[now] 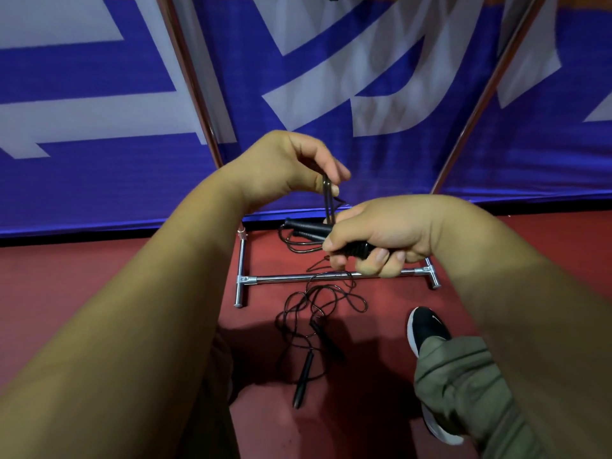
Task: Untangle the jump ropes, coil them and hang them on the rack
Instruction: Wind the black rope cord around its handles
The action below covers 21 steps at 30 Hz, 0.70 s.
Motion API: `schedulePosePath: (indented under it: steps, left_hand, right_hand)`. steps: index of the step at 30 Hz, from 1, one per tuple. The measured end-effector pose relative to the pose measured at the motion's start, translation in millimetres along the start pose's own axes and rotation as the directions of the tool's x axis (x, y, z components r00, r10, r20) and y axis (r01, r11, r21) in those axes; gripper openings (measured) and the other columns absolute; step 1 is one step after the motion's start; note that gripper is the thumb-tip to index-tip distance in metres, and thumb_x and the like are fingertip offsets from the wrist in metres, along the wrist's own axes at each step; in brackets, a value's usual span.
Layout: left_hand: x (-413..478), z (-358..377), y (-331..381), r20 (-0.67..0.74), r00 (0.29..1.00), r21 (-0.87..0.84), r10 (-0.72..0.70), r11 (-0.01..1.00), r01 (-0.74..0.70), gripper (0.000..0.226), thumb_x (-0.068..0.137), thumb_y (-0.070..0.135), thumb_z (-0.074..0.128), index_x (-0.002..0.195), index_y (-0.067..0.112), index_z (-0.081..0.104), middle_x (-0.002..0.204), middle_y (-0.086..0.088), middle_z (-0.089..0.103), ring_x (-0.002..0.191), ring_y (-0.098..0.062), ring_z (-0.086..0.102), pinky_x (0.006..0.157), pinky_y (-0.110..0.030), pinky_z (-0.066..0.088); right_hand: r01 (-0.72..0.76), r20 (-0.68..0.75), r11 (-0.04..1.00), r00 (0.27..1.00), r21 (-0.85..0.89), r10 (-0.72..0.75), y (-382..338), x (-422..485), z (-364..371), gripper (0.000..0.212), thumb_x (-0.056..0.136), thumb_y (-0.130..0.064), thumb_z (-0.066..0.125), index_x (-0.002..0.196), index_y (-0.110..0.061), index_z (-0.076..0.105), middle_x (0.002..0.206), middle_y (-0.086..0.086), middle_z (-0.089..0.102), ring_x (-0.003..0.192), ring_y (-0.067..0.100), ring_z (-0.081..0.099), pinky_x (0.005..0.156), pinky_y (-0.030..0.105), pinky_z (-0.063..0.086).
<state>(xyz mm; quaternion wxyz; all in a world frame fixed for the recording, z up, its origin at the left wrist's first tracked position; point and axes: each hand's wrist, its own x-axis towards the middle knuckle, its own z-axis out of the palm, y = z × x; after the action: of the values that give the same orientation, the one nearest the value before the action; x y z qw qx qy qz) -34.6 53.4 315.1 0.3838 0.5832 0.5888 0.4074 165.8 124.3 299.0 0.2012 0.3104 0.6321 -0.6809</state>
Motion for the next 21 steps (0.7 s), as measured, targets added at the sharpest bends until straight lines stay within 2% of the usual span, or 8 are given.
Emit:
schedulePosePath:
  steps: [2, 5, 9, 11, 14, 16, 18, 21]
  left_hand:
    - [0.3, 0.3, 5.6, 0.003, 1.0, 0.116, -0.024, 0.993, 0.023, 0.02, 0.079, -0.01, 0.081, 0.086, 0.008, 0.079, 0.097, -0.008, 0.081, 0.102, -0.023, 0.077, 0.098, -0.037, 0.06]
    - [-0.6, -1.4, 9.3, 0.015, 0.997, 0.299, -0.078, 0.952, 0.07, 0.022, 0.082, -0.003, 0.084, 0.092, 0.017, 0.083, 0.087, 0.001, 0.081, 0.091, -0.017, 0.078, 0.094, -0.033, 0.061]
    - [-1.7, -0.5, 5.2, 0.06, 0.983, 0.411, -0.174, 0.902, 0.134, 0.031, 0.086, 0.013, 0.086, 0.109, 0.033, 0.082, 0.096, 0.012, 0.08, 0.093, -0.007, 0.075, 0.093, -0.024, 0.059]
    - [0.3, 2.5, 2.2, 0.037, 0.976, 0.417, -0.213, 0.891, 0.178, 0.031, 0.085, 0.018, 0.088, 0.11, 0.035, 0.08, 0.093, 0.011, 0.079, 0.087, -0.006, 0.074, 0.084, -0.023, 0.058]
    - [3.6, 13.4, -0.7, -0.016, 0.962, 0.482, -0.274, 0.84, 0.247, 0.024, 0.083, 0.025, 0.09, 0.102, 0.024, 0.076, 0.08, 0.008, 0.077, 0.067, -0.003, 0.071, 0.063, -0.023, 0.058]
    - [6.2, 20.4, -3.4, -0.088, 0.947, 0.481, -0.309, 0.819, 0.312, 0.012, 0.09, 0.024, 0.081, 0.096, 0.015, 0.075, 0.076, -0.001, 0.075, 0.059, -0.01, 0.071, 0.053, -0.022, 0.056]
    - [7.2, 26.0, -4.6, -0.143, 0.918, 0.384, -0.37, 0.834, 0.396, 0.016, 0.099, 0.02, 0.066, 0.094, 0.008, 0.075, 0.073, -0.015, 0.072, 0.052, -0.022, 0.07, 0.05, -0.027, 0.058]
    - [6.8, 24.6, -1.4, -0.126, 0.92, 0.216, -0.372, 0.895, 0.391, 0.034, 0.107, 0.034, 0.057, 0.101, 0.006, 0.077, 0.068, -0.017, 0.066, 0.055, -0.027, 0.069, 0.058, -0.035, 0.063]
  right_hand:
    - [-0.038, -0.111, 0.999, 0.993, -0.036, 0.034, 2.0, 3.1, -3.2, 0.012, 0.101, -0.016, 0.062, 0.093, -0.013, 0.054, 0.091, 0.01, 0.062, 0.049, 0.011, 0.028, 0.041, 0.015, 0.017]
    - [-0.038, -0.322, 0.998, 0.946, -0.044, 0.022, 6.9, 13.2, -12.4, 0.007, 0.102, -0.016, 0.058, 0.103, -0.015, 0.051, 0.085, 0.01, 0.062, 0.049, 0.011, 0.028, 0.043, 0.016, 0.017]
    - [0.045, -0.577, 0.998, 0.815, -0.036, -0.058, 10.6, 23.5, -23.4, 0.001, 0.097, -0.016, 0.052, 0.098, -0.016, 0.051, 0.081, 0.008, 0.053, 0.045, 0.012, 0.035, 0.042, 0.018, 0.025]
    - [0.108, -0.646, 0.994, 0.757, -0.017, -0.094, 9.5, 26.7, -24.8, 0.004, 0.099, -0.016, 0.05, 0.098, -0.016, 0.053, 0.081, 0.008, 0.051, 0.044, 0.013, 0.035, 0.043, 0.019, 0.025]
    - [0.248, -0.667, 0.967, 0.73, 0.057, -0.148, 2.9, 29.1, -21.4, 0.006, 0.099, -0.017, 0.051, 0.095, -0.019, 0.056, 0.082, 0.007, 0.051, 0.046, 0.013, 0.033, 0.043, 0.021, 0.023]
    - [0.336, -0.644, 0.933, 0.744, 0.13, -0.178, -2.3, 28.2, -18.7, 0.007, 0.099, -0.018, 0.054, 0.093, -0.021, 0.057, 0.081, 0.005, 0.052, 0.049, 0.013, 0.032, 0.044, 0.021, 0.019]
    - [0.399, -0.619, 0.897, 0.758, 0.192, -0.205, -6.4, 25.6, -18.9, 0.005, 0.099, -0.021, 0.06, 0.103, -0.02, 0.062, 0.077, 0.001, 0.053, 0.049, 0.011, 0.031, 0.046, 0.021, 0.016]
    - [0.473, -0.583, 0.822, 0.781, 0.319, -0.223, -8.9, 19.3, -22.8, 0.013, 0.101, -0.026, 0.062, 0.109, -0.017, 0.067, 0.076, -0.003, 0.054, 0.052, 0.009, 0.03, 0.043, 0.021, 0.015]
